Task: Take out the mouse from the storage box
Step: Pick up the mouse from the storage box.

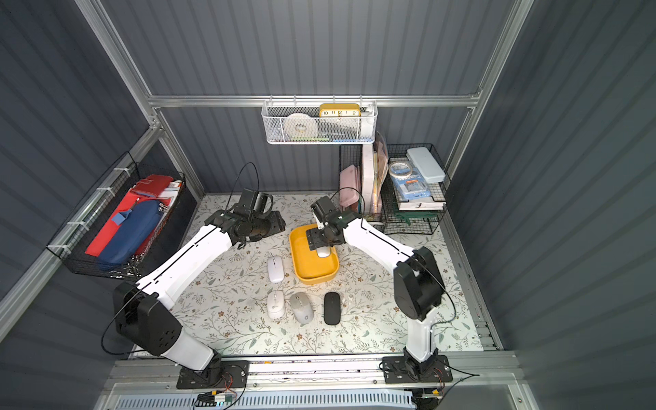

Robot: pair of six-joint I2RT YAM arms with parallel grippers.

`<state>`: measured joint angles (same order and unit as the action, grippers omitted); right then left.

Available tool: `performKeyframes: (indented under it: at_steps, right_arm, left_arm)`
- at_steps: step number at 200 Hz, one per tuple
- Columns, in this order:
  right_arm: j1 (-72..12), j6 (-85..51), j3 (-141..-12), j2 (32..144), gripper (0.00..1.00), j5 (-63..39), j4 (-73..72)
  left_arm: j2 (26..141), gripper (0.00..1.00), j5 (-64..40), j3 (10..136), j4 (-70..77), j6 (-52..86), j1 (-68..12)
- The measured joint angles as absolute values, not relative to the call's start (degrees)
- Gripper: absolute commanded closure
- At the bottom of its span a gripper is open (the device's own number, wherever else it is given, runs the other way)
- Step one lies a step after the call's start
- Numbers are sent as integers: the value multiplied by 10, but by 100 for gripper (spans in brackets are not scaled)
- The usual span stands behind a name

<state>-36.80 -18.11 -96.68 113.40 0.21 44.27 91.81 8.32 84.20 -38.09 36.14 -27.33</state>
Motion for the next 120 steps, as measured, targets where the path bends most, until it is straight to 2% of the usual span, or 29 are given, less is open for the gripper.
performKeyframes:
  at_steps: [42,120]
  right_arm:
    - [-366,-173,-1034,1242,16,4,470]
    - [-374,-171,-1079,1303,15,29,486]
  left_arm:
    - [924,31,77,838,-360,343,-273]
    - [927,30,73,838,-347,324,-273]
